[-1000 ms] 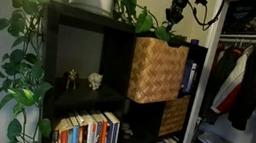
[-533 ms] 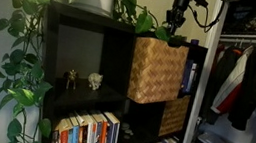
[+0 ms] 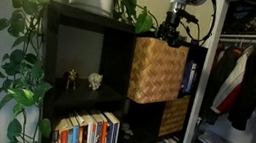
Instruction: Open the drawer, take out the black object then close the drawer.
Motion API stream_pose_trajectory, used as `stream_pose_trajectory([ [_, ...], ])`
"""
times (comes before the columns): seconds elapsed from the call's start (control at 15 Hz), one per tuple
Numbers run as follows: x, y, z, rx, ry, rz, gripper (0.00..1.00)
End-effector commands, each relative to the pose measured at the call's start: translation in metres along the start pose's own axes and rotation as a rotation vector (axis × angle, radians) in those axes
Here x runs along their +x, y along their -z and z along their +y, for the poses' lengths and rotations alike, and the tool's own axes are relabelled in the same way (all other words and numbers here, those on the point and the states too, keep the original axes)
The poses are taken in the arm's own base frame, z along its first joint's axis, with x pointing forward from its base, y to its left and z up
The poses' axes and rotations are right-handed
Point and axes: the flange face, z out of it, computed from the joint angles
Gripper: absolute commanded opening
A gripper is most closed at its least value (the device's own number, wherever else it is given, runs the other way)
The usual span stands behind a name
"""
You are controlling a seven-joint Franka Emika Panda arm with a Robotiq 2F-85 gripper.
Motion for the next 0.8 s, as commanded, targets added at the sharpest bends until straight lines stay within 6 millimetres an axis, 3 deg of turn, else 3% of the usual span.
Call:
stream_pose_trajectory([
  [0.0, 0.000, -0.026, -0.012, 0.006, 0.001, -0.006, 1.00],
  [0.27, 0.003, -0.051, -0.027, -0.005, 0.033, -0.033, 1.00],
  [0.73, 0.006, -0.076, -0.044, -0.020, 0.064, -0.077, 1.00],
])
